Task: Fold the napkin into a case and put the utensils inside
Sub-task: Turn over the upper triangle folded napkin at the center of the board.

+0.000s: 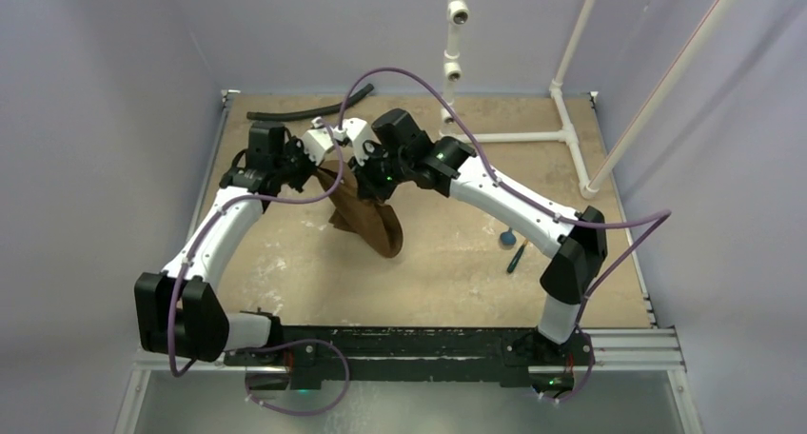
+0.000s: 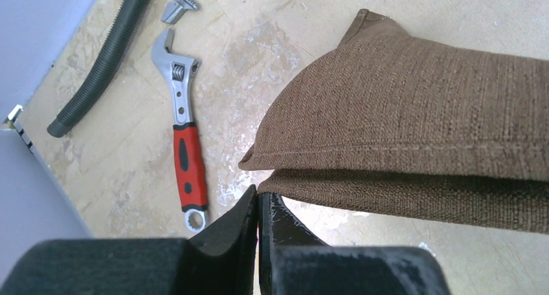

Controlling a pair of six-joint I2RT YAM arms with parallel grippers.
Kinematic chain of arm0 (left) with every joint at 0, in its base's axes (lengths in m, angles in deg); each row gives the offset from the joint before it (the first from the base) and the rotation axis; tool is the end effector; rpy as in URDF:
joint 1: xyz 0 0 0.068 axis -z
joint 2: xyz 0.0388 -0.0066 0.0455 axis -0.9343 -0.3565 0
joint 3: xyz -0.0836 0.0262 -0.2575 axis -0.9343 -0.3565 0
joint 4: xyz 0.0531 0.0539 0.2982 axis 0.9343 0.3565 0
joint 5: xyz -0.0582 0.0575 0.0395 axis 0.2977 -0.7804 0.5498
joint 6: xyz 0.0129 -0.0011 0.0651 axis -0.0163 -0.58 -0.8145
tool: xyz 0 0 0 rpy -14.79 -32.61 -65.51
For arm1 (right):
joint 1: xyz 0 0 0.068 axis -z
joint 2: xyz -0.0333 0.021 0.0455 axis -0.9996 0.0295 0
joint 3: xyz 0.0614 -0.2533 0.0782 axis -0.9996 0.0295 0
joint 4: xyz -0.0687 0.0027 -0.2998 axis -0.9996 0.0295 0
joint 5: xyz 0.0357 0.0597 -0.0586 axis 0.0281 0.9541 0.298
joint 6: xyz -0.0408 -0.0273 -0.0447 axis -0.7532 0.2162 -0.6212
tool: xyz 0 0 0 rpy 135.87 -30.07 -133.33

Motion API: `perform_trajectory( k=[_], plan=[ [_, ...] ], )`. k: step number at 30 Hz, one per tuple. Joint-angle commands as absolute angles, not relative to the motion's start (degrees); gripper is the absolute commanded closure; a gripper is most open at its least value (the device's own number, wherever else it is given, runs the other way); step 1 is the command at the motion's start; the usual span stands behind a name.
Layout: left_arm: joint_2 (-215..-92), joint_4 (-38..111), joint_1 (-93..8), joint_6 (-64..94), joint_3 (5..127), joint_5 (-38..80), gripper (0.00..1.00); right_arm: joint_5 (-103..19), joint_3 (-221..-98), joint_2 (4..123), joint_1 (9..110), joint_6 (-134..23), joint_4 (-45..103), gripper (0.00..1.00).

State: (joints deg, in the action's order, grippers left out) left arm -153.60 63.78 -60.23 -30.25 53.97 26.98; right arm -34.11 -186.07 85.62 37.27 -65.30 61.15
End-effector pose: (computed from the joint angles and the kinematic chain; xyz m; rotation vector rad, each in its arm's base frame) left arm 0.3428 -0.0665 0.2690 0.9286 2.0440 -0.0506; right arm 0.2896 0.3801 0.3565 -1.1580 1.9074 0.7592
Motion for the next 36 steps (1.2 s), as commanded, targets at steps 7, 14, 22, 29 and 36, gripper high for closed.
perform_trajectory(
  k=[7,14,22,29,36],
  plan=[
    [-147.5,61.5,-61.5,-31.2,55.4,28.3,1.00,-35.9,-194.1,83.1,30.8,-66.8,66.5,1.00],
    [-136.7,83.5,-61.6,-35.4,63.6,30.2,1.00,-31.8,-189.7,78.3,21.2,-59.1,62.8,1.00],
    [-136.2,92.4,-61.6,-37.8,64.8,32.8,1.00,-28.2,-169.8,69.6,35.4,-51.5,52.5,1.00],
    [-157.4,78.3,-57.6,-31.0,59.9,32.6,1.00,-27.2,-161.2,86.2,46.9,-57.1,48.8,1.00],
    [-179.5,67.7,-51.8,-24.3,65.1,24.8,1.00,-30.3,-163.6,93.7,51.8,-54.7,43.8,0.93]
  ],
)
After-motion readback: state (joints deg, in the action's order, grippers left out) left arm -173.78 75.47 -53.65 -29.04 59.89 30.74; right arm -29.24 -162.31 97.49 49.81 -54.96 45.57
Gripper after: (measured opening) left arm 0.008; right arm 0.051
